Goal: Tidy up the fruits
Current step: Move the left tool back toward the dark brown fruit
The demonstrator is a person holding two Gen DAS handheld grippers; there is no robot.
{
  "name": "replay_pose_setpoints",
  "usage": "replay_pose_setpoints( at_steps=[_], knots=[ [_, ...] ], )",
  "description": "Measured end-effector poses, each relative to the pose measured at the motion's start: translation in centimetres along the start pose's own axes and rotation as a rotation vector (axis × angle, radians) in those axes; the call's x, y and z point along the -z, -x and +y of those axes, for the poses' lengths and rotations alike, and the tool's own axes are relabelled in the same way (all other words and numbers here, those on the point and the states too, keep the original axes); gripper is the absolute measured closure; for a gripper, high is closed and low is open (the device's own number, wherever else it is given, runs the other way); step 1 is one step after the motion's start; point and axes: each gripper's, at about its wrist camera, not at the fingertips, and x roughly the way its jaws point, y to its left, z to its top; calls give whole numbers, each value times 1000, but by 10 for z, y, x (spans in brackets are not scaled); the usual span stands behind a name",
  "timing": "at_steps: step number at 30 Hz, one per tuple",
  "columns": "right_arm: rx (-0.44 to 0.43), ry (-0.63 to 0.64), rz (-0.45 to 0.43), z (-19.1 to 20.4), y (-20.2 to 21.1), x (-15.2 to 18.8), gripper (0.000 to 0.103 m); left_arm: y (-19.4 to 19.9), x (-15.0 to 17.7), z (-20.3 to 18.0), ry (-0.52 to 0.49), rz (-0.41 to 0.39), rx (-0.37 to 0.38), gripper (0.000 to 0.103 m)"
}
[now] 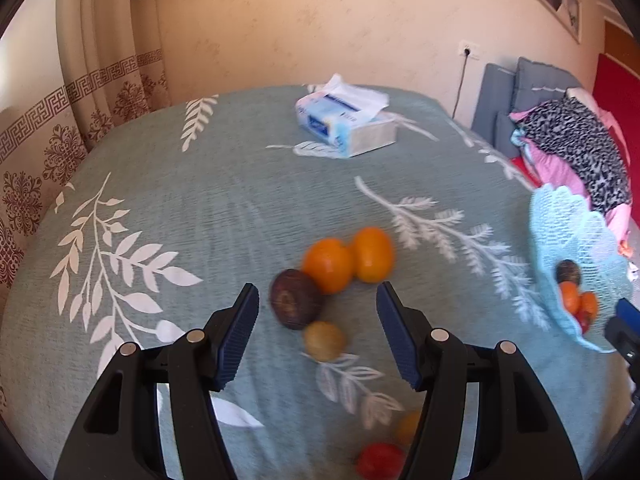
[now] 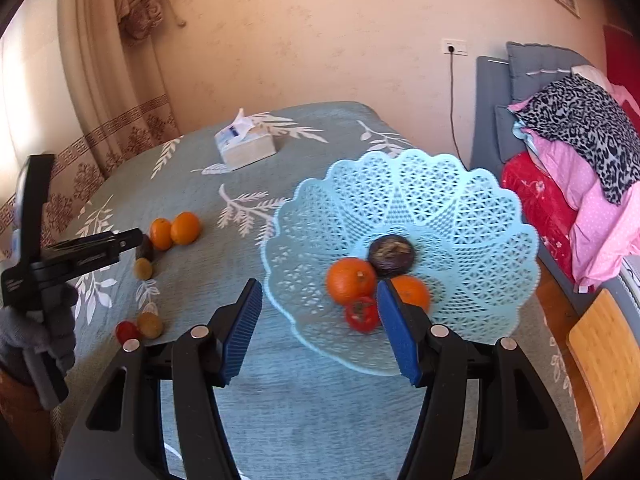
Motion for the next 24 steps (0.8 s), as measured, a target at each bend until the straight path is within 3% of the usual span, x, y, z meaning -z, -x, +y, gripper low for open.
replay_pose_setpoints(
  at_steps=[8, 12, 24],
  knots=[
    [-29, 43, 20, 24, -7, -1, 41, -27, -1, 18, -9, 53, 21, 44],
    [-47, 59, 35, 35, -11, 0, 41, -39, -2, 24, 0, 77, 39, 50],
    [-131, 111, 115, 77, -33, 6, 41, -43, 0, 44, 73, 78, 175, 56]
  ],
)
